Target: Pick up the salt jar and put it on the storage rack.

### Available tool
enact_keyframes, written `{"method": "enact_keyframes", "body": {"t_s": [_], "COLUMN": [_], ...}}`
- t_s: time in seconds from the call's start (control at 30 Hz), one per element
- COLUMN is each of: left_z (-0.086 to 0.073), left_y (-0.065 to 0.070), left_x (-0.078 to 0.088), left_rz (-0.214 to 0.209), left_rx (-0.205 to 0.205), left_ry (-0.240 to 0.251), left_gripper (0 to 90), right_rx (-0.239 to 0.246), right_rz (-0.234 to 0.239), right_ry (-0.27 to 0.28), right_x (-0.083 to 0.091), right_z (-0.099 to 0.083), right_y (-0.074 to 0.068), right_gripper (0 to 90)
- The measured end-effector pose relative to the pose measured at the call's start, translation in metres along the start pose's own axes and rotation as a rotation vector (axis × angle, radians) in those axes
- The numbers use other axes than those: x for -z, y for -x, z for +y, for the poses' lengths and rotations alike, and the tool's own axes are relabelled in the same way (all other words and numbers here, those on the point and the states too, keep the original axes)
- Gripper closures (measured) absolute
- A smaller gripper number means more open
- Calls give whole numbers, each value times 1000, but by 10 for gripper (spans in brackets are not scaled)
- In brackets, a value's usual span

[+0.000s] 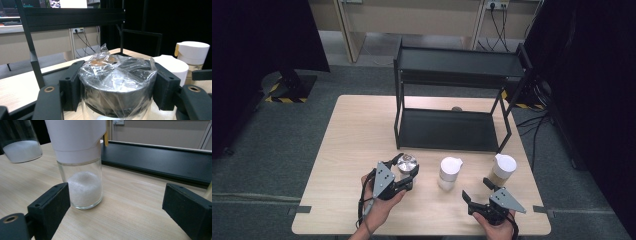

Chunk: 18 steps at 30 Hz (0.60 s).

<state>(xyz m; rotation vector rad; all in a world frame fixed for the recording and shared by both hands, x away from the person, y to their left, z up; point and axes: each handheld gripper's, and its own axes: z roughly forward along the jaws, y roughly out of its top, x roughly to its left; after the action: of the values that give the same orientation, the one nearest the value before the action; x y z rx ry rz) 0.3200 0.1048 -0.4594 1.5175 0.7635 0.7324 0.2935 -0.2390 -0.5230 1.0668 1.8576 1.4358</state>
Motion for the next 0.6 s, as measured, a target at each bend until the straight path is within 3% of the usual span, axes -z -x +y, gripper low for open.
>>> {"method": "enact_keyframes", "body": {"t_s": [0.6], "left_z": [9], "left_y": [-5], "left_x": [-18], "left_rz": [12], "left_rx": [-6], "left_ry": [1], "left_gripper": [349], "right_rx": [-3], "right_rz": [1], "right_ry": [3], "right_x": [0], "right_z": [0], "right_y": [1], "right_gripper": [79]}}
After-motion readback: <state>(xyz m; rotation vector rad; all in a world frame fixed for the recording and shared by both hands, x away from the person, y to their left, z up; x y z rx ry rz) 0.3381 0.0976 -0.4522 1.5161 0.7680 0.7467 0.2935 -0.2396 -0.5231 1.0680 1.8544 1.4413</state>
